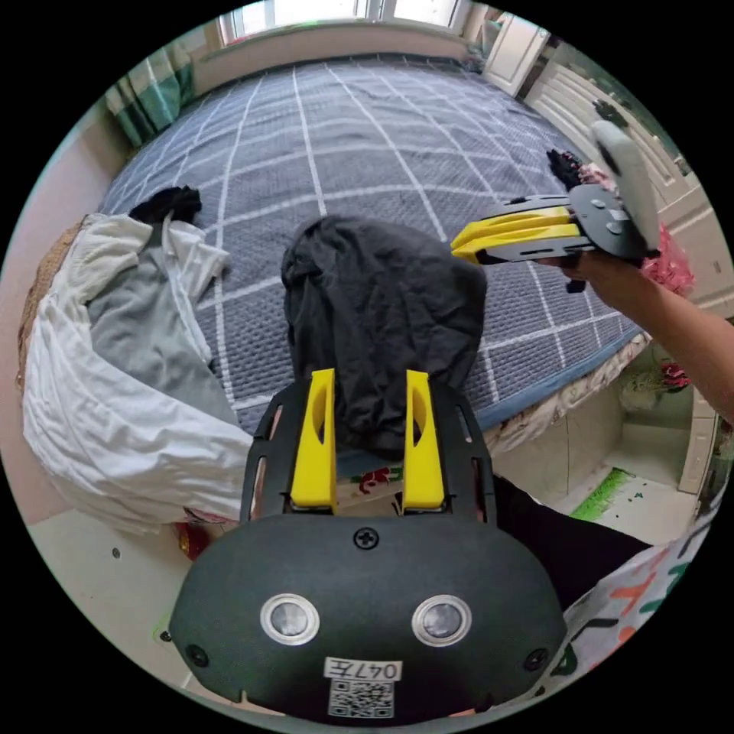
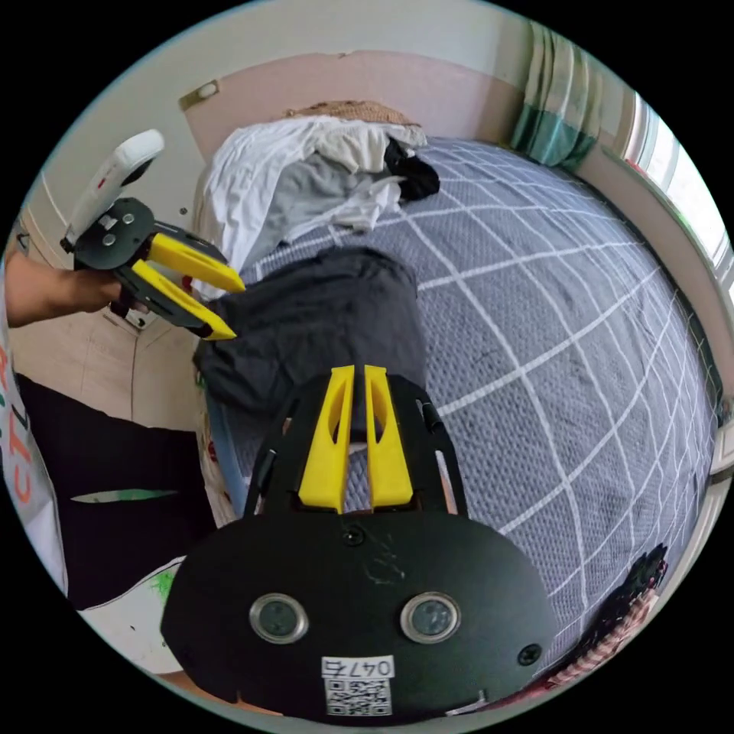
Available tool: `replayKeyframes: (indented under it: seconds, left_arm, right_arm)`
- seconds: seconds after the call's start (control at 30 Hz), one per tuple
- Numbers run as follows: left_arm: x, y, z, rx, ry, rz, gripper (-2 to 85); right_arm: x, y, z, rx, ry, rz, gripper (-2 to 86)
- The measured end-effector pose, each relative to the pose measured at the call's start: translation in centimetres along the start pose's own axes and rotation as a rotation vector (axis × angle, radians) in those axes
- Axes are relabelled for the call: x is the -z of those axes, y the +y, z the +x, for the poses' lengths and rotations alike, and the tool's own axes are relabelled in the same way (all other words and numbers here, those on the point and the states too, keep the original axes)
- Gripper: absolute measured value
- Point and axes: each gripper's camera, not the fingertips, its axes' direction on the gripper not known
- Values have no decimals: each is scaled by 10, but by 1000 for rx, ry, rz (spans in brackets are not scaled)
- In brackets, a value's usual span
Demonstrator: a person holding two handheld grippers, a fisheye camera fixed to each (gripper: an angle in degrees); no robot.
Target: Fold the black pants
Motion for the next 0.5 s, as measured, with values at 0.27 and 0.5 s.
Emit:
replayKeyframes:
  seconds: [0.27,0.5]
  left_arm:
    - [-1,0,-16,37,35,45,152]
    - [25,3,-64,175,67,12,210]
  right_arm:
    - [-16,14,34,-125,-121,-10,88]
    - [17,31,67,-261,-79,-11,144]
